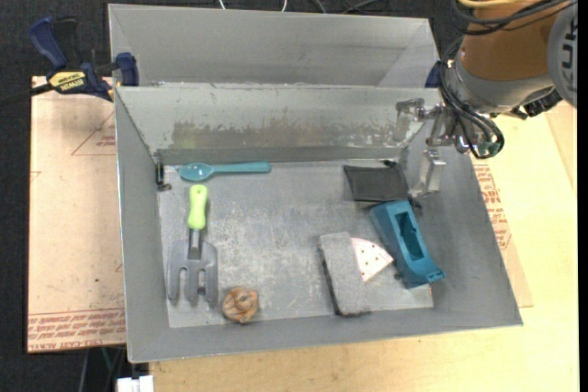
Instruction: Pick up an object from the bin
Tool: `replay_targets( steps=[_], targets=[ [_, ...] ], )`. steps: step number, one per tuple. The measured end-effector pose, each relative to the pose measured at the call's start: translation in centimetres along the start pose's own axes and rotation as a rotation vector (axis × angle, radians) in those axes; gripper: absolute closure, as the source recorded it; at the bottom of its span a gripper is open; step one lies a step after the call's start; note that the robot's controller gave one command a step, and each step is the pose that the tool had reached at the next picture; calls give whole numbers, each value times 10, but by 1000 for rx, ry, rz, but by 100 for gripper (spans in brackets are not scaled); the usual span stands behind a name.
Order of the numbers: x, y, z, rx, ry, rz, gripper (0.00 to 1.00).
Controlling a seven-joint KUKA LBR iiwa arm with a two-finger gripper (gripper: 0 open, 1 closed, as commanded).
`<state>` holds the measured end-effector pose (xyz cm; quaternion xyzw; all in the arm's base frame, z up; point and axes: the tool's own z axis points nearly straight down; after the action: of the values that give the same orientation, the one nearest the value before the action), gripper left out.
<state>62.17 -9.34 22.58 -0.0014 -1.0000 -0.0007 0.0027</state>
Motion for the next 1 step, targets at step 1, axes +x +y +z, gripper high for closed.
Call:
replay_targets(
  steps=[1],
  targets=[
    [-1, 0, -5, 1, -8, -2, 0]
  ],
)
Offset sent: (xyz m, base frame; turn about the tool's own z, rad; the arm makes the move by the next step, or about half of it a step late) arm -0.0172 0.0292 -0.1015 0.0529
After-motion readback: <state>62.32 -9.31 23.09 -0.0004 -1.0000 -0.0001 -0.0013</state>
